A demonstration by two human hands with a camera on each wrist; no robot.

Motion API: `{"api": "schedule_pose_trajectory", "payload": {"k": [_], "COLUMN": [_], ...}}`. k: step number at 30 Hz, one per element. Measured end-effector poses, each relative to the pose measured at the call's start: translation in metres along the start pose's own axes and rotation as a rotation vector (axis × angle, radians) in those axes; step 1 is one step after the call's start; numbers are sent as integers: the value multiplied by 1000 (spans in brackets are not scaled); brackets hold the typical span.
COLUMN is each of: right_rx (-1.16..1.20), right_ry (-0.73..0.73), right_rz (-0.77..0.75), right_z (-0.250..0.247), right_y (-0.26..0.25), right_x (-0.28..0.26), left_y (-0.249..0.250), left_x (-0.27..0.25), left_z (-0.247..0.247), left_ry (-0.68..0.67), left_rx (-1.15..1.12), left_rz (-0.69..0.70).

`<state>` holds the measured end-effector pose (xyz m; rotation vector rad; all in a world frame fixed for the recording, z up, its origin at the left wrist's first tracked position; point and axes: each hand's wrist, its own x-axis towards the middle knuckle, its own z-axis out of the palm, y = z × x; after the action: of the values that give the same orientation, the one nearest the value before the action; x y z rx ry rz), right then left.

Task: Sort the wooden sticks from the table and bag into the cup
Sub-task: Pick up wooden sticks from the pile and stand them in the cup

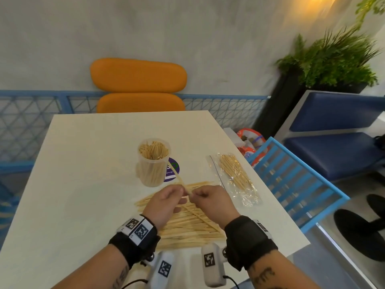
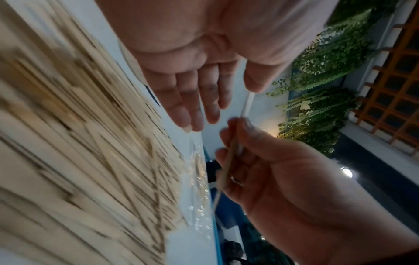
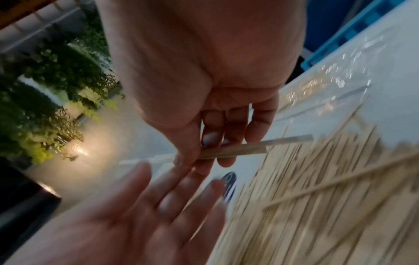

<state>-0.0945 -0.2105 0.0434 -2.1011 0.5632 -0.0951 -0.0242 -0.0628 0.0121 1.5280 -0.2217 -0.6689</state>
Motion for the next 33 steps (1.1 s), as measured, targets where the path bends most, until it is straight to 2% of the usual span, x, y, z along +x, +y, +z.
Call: {"api": "schedule_pose_trajectory", "payload": {"k": [2,4,7,10,13,15,18,21,25,29,33], "right_rx": [142,255,189,-149,-571,-777,-904,-897,-847,-700,-673], "right_ry": [-53,-77,-43,25,-111,-180,-193,-195,-163,-93,-53], "right_rz": [-23,-40,-22,58,137,103,-16,-29,-45,-22,-14], "right_z": [8,17,19,12,14,19,23,25,17,1,-22], "right_y": [-12,-16,-8,14,29,32,33,32,27,18,4], "right_x": [-5,-6,0,12,18,21,22,25,28,32,36], "left_y": [3,4,9,8,0,-6,-11,-14,-15,-12,-4], "left_x": [0,3,9,14,17,18,17,13,10,11,13], "left_z": [9,15,12,-6,-21,-25,-29,-33,-36,-35,-29], "left_ry": [-57,-30,65,166,214,226,225,240,255,261,266], "left_rx": [-96,-184,-360,-393,-392,-376,-400,-422,-377,-361,-360], "left_rz": [-7,-22,-77,-72,-63,-55,-84,-102,-59,-33,-39]}}
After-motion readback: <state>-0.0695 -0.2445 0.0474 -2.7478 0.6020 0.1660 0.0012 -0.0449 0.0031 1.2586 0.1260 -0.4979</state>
